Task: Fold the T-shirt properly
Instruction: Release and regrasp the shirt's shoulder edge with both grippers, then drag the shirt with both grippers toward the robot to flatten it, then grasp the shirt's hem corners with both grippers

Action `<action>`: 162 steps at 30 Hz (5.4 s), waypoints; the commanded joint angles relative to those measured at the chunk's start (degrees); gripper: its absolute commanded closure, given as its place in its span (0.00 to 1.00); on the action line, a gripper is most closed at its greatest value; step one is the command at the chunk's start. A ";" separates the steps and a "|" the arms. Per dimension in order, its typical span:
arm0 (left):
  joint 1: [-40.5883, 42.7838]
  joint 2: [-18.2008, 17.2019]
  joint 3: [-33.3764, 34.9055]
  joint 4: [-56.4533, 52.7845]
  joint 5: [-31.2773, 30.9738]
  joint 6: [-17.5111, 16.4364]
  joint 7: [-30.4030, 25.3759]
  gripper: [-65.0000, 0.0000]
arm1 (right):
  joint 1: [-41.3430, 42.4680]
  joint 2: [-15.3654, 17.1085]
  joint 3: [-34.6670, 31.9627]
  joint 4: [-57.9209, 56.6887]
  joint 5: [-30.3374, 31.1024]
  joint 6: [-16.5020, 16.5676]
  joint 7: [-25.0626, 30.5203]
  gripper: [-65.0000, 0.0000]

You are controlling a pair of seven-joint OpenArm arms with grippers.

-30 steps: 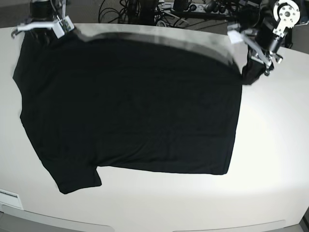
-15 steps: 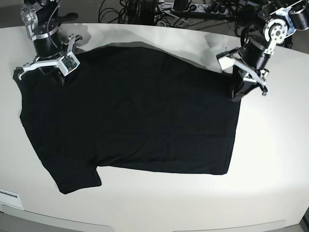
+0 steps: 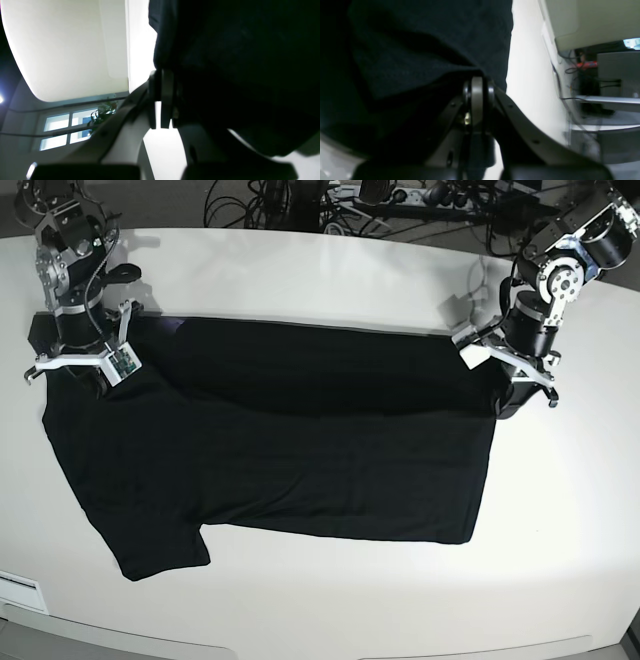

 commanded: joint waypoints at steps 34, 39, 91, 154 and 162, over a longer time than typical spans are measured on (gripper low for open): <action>-8.90 9.25 -0.81 -7.91 -26.77 -3.06 -2.99 1.00 | 6.47 -1.77 0.46 -11.13 16.59 1.36 -2.03 1.00; -8.50 11.52 -0.81 -9.73 -29.99 -11.74 -2.91 1.00 | 6.82 -1.77 0.46 -17.86 16.96 4.57 -5.29 1.00; 17.46 0.31 -2.58 14.58 -7.34 -5.97 12.24 1.00 | -23.10 -1.70 0.48 4.72 0.24 -8.85 -11.08 1.00; -26.18 27.30 -34.88 -45.40 -88.46 -28.94 22.88 1.00 | -10.82 -1.73 0.48 11.91 -10.45 -19.43 -10.99 0.49; -26.05 27.19 -34.86 -45.40 -86.20 -31.47 22.45 1.00 | 6.88 -1.73 0.48 3.98 -0.63 -19.89 -7.96 0.49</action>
